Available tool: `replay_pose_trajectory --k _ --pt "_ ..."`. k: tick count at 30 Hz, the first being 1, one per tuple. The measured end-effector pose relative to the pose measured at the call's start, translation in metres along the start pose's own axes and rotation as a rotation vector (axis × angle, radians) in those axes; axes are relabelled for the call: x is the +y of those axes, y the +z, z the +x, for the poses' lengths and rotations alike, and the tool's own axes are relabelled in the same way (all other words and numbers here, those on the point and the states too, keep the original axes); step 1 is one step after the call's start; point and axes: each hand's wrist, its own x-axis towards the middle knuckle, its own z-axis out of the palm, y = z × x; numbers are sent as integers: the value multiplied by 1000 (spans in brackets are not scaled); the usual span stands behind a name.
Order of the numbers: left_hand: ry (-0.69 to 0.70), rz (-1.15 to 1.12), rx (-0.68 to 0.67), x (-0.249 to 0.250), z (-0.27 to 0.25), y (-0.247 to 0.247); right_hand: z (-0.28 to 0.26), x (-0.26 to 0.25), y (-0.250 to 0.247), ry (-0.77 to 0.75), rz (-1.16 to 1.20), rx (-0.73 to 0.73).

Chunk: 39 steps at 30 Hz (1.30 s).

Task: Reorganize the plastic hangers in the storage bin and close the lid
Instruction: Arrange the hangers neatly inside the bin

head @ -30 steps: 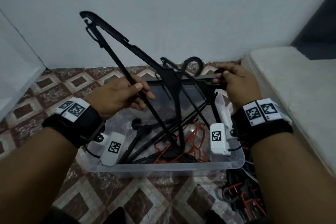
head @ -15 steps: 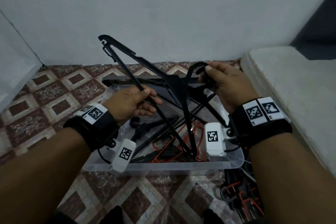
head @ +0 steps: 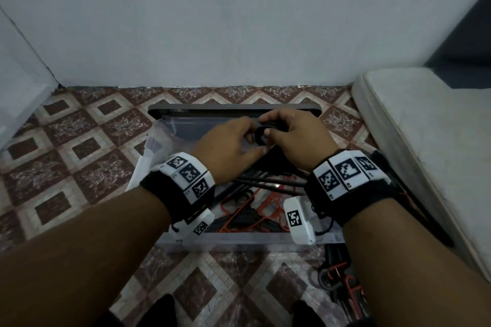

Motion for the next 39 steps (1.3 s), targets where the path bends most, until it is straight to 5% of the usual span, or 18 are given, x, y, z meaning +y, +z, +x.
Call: replay_pose_trajectory --k 15,30,35,39 --pt "-89 -80 1 -11 2 5 -1 2 4 25 45 -11" --pt "-102 294 -48 -42 7 -28 8 28 -4 157 -172 249" --pt "-119 190 -223 -26 1 -23 7 28 -4 212 -208 180" --pt "-114 152 -192 -11 0 -20 8 26 0 210 -191 127"
